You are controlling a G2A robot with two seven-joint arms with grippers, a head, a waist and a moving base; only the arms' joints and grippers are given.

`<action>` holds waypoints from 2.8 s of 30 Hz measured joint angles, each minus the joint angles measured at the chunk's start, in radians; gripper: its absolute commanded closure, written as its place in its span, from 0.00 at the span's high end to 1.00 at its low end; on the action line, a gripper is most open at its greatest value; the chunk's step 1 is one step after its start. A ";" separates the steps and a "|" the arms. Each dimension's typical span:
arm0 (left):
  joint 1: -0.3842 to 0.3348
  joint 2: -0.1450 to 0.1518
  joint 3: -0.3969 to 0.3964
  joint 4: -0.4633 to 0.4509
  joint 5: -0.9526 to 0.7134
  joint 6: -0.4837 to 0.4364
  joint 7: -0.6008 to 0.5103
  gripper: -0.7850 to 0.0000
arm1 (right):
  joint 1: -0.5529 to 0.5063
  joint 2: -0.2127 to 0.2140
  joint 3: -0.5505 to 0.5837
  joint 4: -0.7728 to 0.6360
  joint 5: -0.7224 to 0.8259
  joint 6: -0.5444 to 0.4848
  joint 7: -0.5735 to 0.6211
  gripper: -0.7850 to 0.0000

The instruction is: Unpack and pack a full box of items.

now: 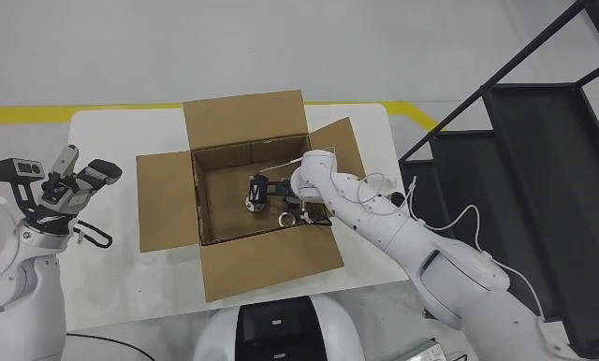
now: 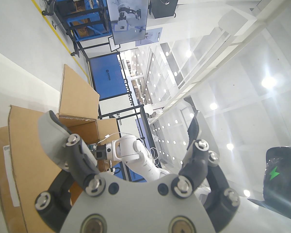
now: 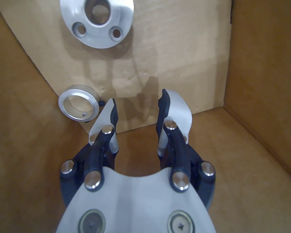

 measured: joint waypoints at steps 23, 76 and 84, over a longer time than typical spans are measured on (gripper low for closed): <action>0.000 0.000 0.000 0.000 0.000 0.000 0.000 1.00 | 0.054 -0.016 -0.066 0.064 0.114 -0.192 0.078 0.69; 0.000 0.000 0.000 0.000 0.000 0.000 0.000 1.00 | 0.077 -0.037 -0.015 0.125 0.120 -0.121 -0.041 0.85; 0.000 0.000 0.000 0.000 0.000 0.000 0.000 1.00 | 0.072 -0.036 -0.009 0.132 0.118 -0.111 -0.034 0.57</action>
